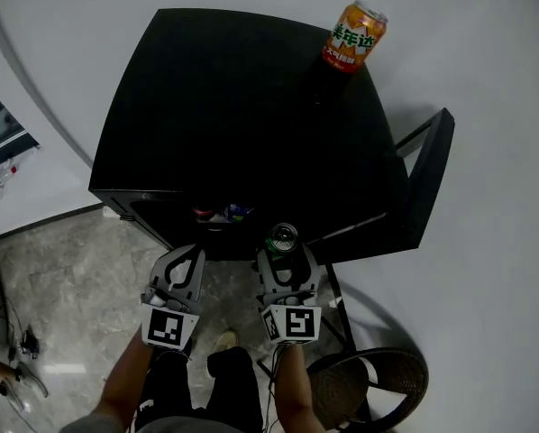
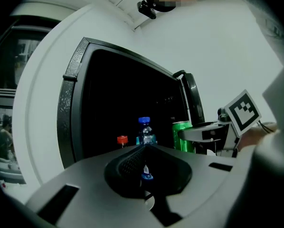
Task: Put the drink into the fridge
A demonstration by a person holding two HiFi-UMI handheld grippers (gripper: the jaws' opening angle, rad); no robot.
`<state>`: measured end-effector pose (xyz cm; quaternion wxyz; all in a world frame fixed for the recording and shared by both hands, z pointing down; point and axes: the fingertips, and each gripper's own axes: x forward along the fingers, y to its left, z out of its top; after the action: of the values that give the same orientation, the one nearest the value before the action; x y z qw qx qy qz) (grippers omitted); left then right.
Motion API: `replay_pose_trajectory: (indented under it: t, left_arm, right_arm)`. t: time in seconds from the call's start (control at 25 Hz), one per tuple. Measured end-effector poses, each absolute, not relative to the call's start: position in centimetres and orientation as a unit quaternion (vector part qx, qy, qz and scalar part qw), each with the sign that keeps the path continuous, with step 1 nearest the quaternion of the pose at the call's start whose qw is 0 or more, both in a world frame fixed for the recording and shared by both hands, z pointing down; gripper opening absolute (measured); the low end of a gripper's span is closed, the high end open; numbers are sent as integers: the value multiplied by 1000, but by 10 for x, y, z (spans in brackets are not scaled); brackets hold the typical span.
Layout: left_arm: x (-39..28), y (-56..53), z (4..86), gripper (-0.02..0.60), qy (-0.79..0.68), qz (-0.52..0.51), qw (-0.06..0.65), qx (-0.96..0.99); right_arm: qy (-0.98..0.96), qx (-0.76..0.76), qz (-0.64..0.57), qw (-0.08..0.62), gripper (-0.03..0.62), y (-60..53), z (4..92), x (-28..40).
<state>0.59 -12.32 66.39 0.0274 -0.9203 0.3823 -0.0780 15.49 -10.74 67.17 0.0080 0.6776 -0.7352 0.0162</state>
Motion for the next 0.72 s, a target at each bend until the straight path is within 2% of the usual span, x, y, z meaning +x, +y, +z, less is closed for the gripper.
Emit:
replay_pose_trajectory:
  t: [0.72]
  left_arm:
    - [15,-156,713,5,382,-70,35,-921]
  right_arm:
    - [-726,687,10,17,298,-168,730,166]
